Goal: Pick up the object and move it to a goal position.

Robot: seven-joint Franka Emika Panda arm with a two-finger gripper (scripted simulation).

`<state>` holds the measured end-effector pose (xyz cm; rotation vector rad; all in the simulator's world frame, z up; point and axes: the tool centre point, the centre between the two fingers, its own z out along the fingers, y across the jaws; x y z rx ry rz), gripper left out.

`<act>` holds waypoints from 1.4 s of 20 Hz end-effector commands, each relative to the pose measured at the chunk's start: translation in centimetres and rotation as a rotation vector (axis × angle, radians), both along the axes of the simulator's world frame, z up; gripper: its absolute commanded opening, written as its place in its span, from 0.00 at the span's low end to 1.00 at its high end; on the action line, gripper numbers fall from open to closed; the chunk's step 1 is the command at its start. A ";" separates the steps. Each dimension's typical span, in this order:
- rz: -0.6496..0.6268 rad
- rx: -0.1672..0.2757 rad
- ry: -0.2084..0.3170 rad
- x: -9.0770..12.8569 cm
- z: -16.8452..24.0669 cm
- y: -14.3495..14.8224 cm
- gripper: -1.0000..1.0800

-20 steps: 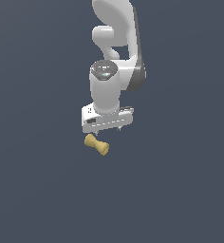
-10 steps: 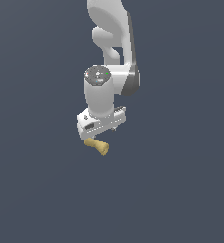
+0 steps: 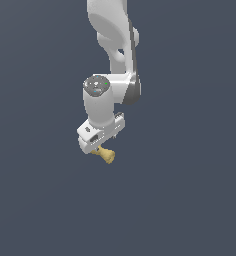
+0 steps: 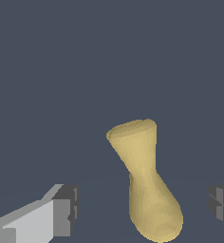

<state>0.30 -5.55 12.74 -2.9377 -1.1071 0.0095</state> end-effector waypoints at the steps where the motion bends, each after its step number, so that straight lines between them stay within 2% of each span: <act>1: 0.062 0.000 -0.001 0.0 -0.4 -0.5 0.96; 13: 0.256 0.001 -0.006 0.1 -1.6 -1.9 0.96; 23: 0.282 0.001 -0.006 0.1 -2.0 -2.1 0.96; 28: 0.284 0.001 -0.006 0.0 -3.7 -2.2 0.96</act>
